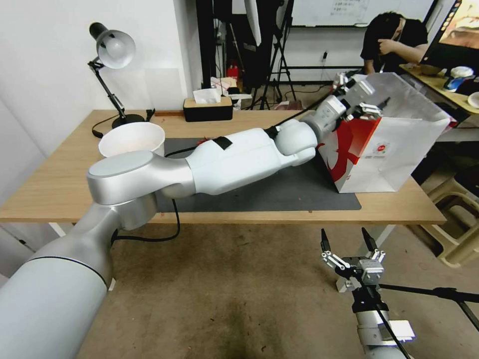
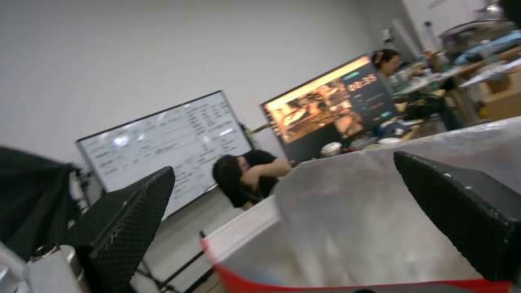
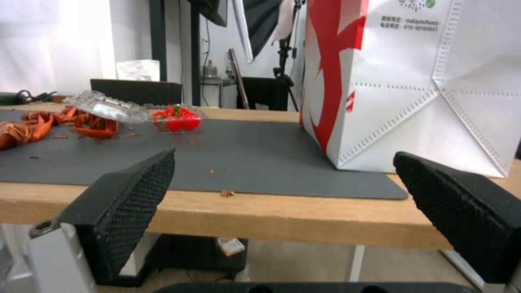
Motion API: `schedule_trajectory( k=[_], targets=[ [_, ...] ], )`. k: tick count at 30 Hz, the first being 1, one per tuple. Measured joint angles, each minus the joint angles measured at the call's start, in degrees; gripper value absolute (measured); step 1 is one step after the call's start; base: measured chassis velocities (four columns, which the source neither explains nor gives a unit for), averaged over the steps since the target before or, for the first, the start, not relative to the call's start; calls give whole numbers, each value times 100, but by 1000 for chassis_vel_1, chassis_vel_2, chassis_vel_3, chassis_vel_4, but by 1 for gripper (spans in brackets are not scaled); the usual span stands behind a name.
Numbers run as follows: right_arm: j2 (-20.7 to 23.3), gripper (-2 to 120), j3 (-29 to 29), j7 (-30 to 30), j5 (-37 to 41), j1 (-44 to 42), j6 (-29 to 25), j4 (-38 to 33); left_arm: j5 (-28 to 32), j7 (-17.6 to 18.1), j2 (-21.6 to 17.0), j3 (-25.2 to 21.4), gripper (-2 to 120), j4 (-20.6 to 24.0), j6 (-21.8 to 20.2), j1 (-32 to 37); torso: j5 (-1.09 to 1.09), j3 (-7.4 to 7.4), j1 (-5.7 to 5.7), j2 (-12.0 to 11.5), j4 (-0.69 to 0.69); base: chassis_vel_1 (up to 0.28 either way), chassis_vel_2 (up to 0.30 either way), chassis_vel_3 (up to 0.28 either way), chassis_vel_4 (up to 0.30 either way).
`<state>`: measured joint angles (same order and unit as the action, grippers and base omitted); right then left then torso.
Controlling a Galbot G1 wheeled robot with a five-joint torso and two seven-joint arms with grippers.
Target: Pick up the trash from the table and place it into the takeout bag.
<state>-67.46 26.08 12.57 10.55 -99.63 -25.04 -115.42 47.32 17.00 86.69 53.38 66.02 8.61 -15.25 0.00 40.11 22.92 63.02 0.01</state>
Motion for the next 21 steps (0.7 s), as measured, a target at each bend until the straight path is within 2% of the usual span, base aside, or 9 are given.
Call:
schedule_trajectory(
  k=[2,3,5,7,8,10,12,16,21],
  targets=[
    [11,100,0,0,2,16,13,-9,8,137,-84,-79,100,82,-76,33,0,0,0,0,1,0,0,0,0],
    [17,100,0,0,8,37,29,-13,73,482,-221,-212,100,280,-333,109,0,0,0,0,0,0,0,0,0],
    [17,100,-3,0,9,41,33,-16,115,643,-303,-282,100,390,-472,151,0,0,0,0,-1,0,0,0,0],
    [-1,100,-19,-1,1,34,38,-21,234,1199,-595,-577,100,755,-841,370,-1,0,0,0,1,0,0,0,0],
    [-6,100,-19,-1,-1,29,39,-23,243,1287,-635,-630,100,807,-878,415,-1,0,0,0,1,0,0,0,0],
    [-16,100,-19,-4,-8,17,39,-27,255,1419,-719,-731,100,923,-920,513,-1,0,0,0,1,0,0,0,0],
    [-28,100,-17,-12,-18,-14,38,-44,260,1603,-1077,-1002,100,1436,-981,881,-2,0,0,0,-2,0,0,0,0],
    [-22,100,-15,-13,-19,-7,59,-65,250,1670,-1366,-1189,100,1870,-993,1184,-2,0,-1,0,0,0,0,0,0],
    [-2,100,-17,-15,-26,10,93,-76,-30,1825,-1966,-1681,100,2532,-949,1911,-3,0,0,0,0,0,0,0,0]
  ],
)
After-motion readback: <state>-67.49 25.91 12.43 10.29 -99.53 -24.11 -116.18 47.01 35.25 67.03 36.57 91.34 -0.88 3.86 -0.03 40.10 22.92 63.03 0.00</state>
